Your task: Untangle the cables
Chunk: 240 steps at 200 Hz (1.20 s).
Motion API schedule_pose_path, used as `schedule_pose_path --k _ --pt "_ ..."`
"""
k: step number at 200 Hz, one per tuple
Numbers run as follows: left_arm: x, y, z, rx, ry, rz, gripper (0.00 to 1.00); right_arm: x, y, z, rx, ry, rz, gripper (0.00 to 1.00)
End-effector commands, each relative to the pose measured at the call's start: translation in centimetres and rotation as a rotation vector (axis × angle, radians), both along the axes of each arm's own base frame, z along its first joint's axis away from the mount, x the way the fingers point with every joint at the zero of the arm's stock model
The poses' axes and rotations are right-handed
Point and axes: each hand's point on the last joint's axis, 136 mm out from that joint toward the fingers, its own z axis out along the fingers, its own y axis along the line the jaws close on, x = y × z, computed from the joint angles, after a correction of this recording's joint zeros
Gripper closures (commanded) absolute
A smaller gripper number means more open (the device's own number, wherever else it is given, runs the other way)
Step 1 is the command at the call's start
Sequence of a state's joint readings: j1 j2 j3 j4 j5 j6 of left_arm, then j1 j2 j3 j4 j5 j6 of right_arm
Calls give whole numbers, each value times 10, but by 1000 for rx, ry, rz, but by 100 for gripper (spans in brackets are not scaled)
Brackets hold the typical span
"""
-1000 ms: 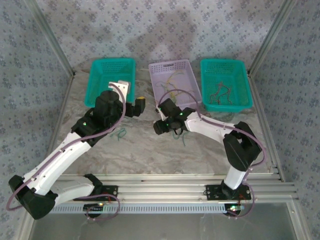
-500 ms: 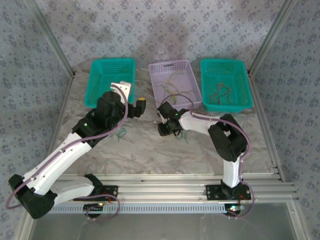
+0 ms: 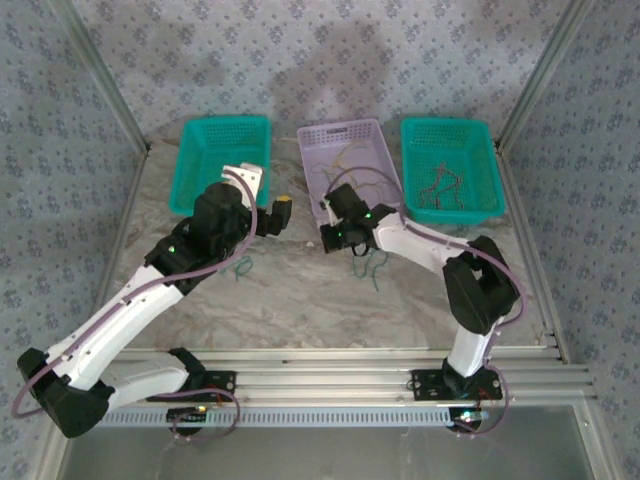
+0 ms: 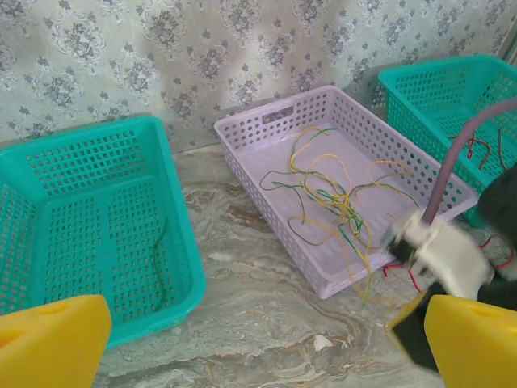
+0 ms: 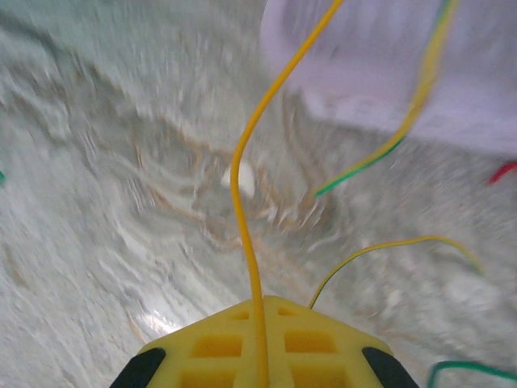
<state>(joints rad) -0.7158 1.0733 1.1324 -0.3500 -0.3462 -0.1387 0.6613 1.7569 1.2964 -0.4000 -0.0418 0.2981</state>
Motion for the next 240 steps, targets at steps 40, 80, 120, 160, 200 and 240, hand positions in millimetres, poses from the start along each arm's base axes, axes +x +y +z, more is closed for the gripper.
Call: schedule_pose_path --k 40,80,120,160,200,240 --pt "-2 1 -1 26 -6 1 0 71 -19 64 136 -71 -66 100" --pt "-1 0 -3 31 -1 -4 0 120 -21 79 218 -59 -100 100" --pt "0 -2 -6 37 6 -9 0 174 -23 98 265 -94 -165 100" --pt "0 -2 -6 38 6 -8 0 219 -29 84 228 -89 -223 100" --pt "-1 -3 -6 41 5 -13 0 225 -31 32 180 -6 -258 97" --pt "-2 -5 -6 39 7 -25 0 207 -36 22 118 16 -237 60"
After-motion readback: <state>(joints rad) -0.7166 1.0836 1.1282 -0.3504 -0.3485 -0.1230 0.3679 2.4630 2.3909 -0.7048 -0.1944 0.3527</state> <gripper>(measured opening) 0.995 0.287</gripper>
